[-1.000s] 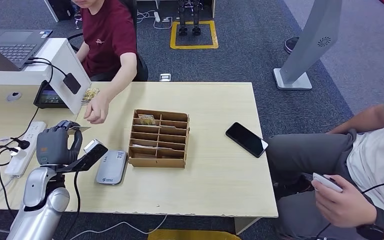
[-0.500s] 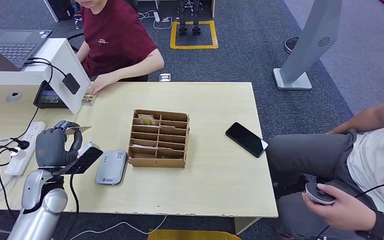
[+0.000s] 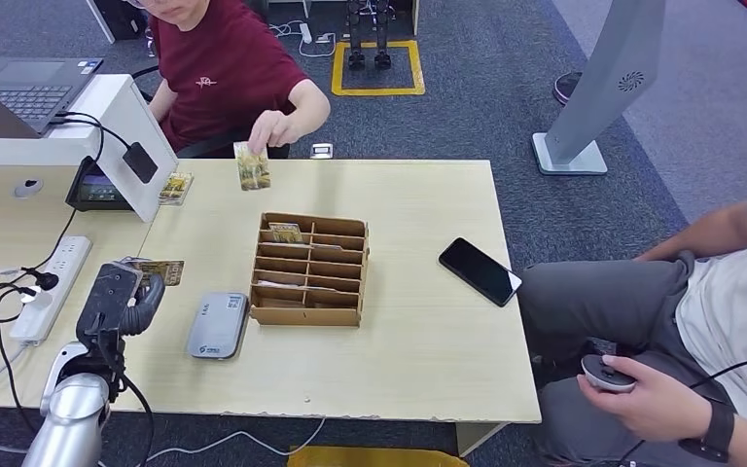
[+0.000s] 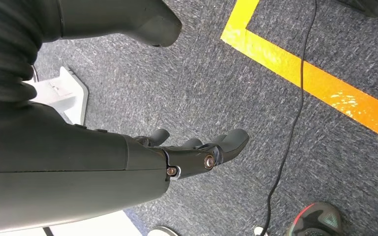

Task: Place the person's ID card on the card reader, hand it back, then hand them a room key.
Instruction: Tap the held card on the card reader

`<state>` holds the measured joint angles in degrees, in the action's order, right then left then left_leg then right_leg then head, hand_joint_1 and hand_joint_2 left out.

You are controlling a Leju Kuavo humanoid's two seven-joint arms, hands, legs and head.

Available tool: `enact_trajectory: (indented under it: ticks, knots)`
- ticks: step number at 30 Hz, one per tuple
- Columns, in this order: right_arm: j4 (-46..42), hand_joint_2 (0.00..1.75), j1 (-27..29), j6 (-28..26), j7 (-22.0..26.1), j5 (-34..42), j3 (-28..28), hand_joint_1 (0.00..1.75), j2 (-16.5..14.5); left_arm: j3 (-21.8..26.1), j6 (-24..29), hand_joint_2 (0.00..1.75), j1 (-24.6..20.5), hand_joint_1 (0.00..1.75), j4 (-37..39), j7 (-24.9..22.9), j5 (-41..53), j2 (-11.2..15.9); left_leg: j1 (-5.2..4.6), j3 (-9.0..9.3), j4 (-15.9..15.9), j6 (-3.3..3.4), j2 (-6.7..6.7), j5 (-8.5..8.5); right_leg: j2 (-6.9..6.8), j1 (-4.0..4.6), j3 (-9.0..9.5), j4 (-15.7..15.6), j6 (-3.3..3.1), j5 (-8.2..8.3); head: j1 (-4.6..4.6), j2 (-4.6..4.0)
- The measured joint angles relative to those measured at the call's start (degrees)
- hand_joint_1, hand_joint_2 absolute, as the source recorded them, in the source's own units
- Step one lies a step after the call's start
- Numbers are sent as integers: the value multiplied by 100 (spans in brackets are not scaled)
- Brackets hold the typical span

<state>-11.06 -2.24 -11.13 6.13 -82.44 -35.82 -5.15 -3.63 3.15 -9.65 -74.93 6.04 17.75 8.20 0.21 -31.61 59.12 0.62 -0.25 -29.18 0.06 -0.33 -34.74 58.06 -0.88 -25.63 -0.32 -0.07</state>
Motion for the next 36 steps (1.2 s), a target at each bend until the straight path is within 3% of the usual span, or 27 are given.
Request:
enact_trajectory:
  ticks: [18, 25, 36]
  knots:
    - [0, 175, -16, -22, -34, -9, 0, 0, -12, 2, 118, 175, -50, 175, 297, -343, 465, -165, 0, 1, 0, 0, 1, 0, 0, 0, -1, -1, 0, 0, 2, 0]
    - [0, 175, -39, -15, -73, -13, 0, 0, -56, -82, 204, 175, -36, 175, 533, -497, 1078, -356, -1, 1, 0, 0, 1, 0, 0, 0, 0, 0, 0, 0, 1, 0]
    - [0, 175, -43, -15, -81, -13, 0, 0, -68, -111, 207, 175, -18, 175, 720, -519, 1235, -522, 0, 0, 0, 0, 1, 0, 0, 0, -2, -1, 0, 0, 1, 0]
